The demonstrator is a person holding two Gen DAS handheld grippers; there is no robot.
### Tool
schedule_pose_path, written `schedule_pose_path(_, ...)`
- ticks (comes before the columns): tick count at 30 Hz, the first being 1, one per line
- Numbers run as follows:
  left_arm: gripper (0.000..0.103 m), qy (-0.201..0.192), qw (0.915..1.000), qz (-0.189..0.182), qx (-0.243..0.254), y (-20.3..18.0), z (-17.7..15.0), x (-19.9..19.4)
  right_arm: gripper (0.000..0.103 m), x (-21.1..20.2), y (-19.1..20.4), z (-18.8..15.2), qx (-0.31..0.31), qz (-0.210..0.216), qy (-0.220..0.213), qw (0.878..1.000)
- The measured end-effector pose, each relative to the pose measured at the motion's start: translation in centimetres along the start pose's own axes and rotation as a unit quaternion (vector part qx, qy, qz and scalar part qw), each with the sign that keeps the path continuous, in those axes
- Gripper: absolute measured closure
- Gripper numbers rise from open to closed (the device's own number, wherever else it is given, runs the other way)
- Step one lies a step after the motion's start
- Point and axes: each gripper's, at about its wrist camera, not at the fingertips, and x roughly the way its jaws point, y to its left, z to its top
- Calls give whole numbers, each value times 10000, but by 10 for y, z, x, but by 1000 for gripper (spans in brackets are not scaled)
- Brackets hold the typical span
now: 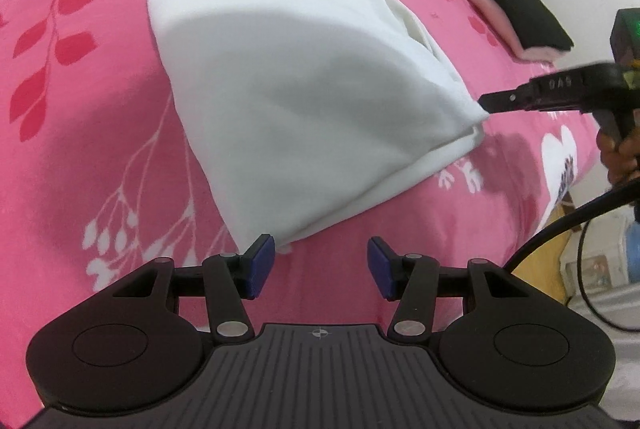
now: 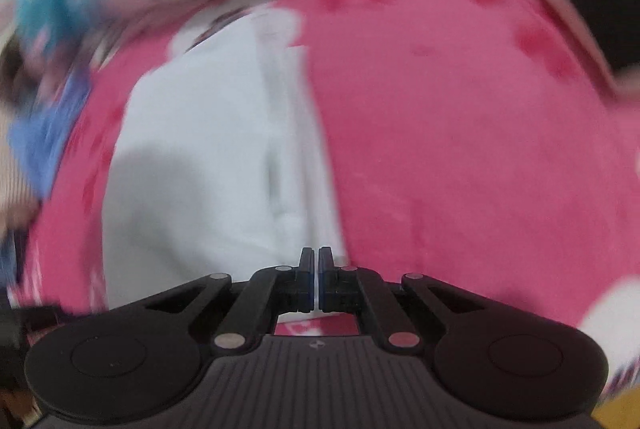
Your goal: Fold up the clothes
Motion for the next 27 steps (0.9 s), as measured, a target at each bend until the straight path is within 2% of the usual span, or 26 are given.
schedule_pose_path(4, 52, -6, 9997, 126, 217, -3, 3, 1, 98, -8, -28, -3, 1121, 548, 34, 9922)
schedule_pose_path(5, 52, -18, 9995, 168, 273, -4, 4, 2, 90, -7, -31, -4, 1267, 632, 82, 9899)
schedule_pose_path(6, 52, -29, 9992, 209, 328, -5, 5, 2, 73, -6, -34, -5, 1410, 713, 131, 9874)
schedule_pose_path(7, 52, -44, 9989, 259, 382, -6, 5, 3, 65, -4, -34, -5, 1523, 774, 174, 9852)
schedule_pose_path(11, 53, -105, 9974, 467, 546, -12, 5, 7, 61, 8, -27, -4, 1638, 1021, 397, 9804)
schedule_pose_path(14, 53, -118, 9962, 611, 603, -13, 5, 8, 61, 20, -20, -3, 1563, 910, 694, 9811)
schedule_pose_path(20, 53, -82, 9938, 819, 751, -16, 5, 15, 62, 31, -16, -4, 1614, 765, 786, 9808)
schedule_pose_path(22, 53, -57, 9925, 892, 836, -18, 5, 18, 71, 33, -17, -4, 1674, 764, 758, 9800)
schedule_pose_path(24, 53, -41, 9909, 963, 944, -21, 5, 21, 89, 34, -14, -4, 1644, 746, 691, 9811)
schedule_pose_path(27, 53, -24, 9895, 1017, 1024, -23, 5, 22, 95, 27, -7, -4, 1447, 697, 487, 9858)
